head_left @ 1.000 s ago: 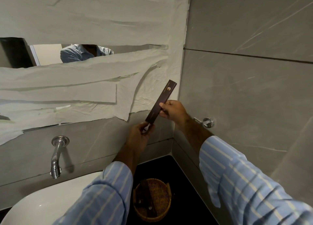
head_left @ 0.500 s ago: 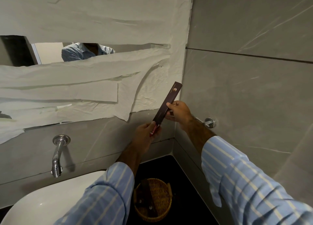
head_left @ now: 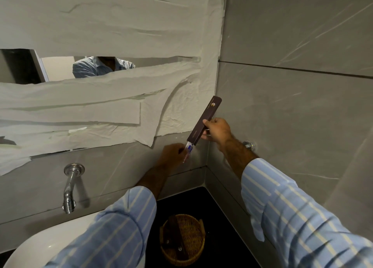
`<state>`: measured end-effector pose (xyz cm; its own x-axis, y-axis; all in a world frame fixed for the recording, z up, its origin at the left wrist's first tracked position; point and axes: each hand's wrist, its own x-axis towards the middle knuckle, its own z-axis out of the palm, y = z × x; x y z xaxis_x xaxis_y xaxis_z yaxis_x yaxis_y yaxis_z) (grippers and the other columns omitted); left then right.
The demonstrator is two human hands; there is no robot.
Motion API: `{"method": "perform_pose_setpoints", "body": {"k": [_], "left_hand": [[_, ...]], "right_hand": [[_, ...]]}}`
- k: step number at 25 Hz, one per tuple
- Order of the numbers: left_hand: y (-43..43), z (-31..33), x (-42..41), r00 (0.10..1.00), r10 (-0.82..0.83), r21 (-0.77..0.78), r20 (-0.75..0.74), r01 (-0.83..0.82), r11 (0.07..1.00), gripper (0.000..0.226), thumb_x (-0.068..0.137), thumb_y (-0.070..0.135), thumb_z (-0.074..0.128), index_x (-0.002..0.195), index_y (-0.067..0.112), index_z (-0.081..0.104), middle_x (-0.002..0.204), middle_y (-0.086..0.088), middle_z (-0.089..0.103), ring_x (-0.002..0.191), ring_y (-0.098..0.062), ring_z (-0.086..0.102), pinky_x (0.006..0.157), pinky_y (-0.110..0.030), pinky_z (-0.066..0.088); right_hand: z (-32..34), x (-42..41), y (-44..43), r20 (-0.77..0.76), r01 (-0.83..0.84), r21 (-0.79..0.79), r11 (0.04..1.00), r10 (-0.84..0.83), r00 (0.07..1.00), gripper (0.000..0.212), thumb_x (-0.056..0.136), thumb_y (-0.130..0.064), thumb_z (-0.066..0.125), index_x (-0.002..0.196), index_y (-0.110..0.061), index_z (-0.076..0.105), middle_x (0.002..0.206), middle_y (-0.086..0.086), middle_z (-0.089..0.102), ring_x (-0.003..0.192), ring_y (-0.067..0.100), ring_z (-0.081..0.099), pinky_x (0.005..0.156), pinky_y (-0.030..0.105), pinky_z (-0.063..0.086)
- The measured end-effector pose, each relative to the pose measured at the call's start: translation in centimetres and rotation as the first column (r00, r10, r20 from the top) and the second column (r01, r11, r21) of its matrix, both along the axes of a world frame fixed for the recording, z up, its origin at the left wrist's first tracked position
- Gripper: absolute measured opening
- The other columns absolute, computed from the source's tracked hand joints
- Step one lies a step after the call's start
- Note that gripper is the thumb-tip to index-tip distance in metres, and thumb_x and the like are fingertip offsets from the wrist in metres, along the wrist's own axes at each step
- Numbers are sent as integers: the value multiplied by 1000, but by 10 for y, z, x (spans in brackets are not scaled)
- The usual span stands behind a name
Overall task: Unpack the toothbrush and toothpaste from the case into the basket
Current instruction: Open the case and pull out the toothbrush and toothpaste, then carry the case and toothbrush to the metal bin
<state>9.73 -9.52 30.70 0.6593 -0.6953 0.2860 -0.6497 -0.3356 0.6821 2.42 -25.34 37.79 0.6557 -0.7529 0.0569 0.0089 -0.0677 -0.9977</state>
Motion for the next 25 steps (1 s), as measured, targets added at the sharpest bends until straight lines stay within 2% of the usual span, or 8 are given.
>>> {"method": "perform_pose_setpoints", "body": {"k": [3, 9, 13, 16, 19, 21, 23, 25], "left_hand": [[10, 1, 4, 996, 19, 68, 86, -25, 997, 29, 98, 26, 52, 99, 4, 71, 94, -16, 73, 87, -28, 68, 86, -41, 56], [31, -6, 3, 996, 14, 125, 93, -26, 992, 32, 98, 28, 52, 98, 4, 73, 92, -18, 72, 87, -31, 66, 84, -40, 54], [45, -17, -1, 999, 33, 134, 32, -37, 990, 30, 96, 28, 55, 96, 5, 74, 89, -17, 74, 84, -30, 68, 84, -40, 57], [54, -27, -3, 994, 103, 110, -48, -97, 989, 27, 94, 28, 58, 91, 8, 76, 86, -16, 75, 80, -29, 71, 82, -41, 59], [53, -30, -6, 971, 148, 25, -188, -146, 989, 22, 92, 23, 63, 91, 5, 76, 88, -19, 76, 79, -34, 73, 77, -43, 61], [49, -32, -13, 951, 125, -16, -283, -135, 991, 18, 92, 16, 64, 87, 1, 73, 84, -23, 73, 67, -34, 71, 70, -46, 63], [43, -42, -24, 902, 65, -47, -427, -94, 995, 14, 93, 8, 61, 84, 1, 67, 80, -25, 68, 54, -27, 65, 65, -47, 61], [38, -57, -37, 829, 37, -37, -558, -69, 997, 13, 95, 7, 58, 82, 5, 62, 78, -19, 67, 51, -20, 66, 56, -38, 62]], "right_hand": [[11, -8, -3, 49, 50, 2, 999, -50, 998, 15, 95, -20, 60, 100, -7, 64, 100, 13, 72, 76, 18, 70, 72, 37, 64], [25, -24, -4, 124, 152, -41, 988, -145, 982, 24, 96, -24, 58, 112, -7, 63, 106, 10, 73, 91, 22, 73, 78, 40, 63], [28, -37, -1, 161, 225, -78, 971, -210, 964, 21, 96, -26, 57, 110, -11, 62, 106, 8, 73, 92, 21, 73, 78, 39, 63], [24, -48, 1, 122, 227, -93, 969, -215, 969, 22, 96, -27, 56, 109, -11, 63, 104, 9, 73, 90, 23, 73, 77, 40, 63], [5, -60, 8, -14, 131, -44, 990, -131, 991, 18, 96, -26, 56, 100, -11, 66, 99, 12, 74, 85, 25, 74, 76, 41, 63], [-14, -72, 16, -95, 71, 12, 997, -70, 993, 16, 96, -25, 58, 91, -12, 66, 96, 15, 74, 82, 26, 74, 74, 40, 63], [-37, -86, 24, -157, 46, 65, 997, -35, 987, 17, 95, -23, 60, 87, -9, 66, 92, 17, 71, 77, 25, 71, 67, 36, 63], [-63, -102, 33, -199, 58, 129, 990, -31, 979, 16, 94, -19, 61, 85, -6, 64, 87, 16, 68, 71, 22, 66, 57, 31, 61]]}}
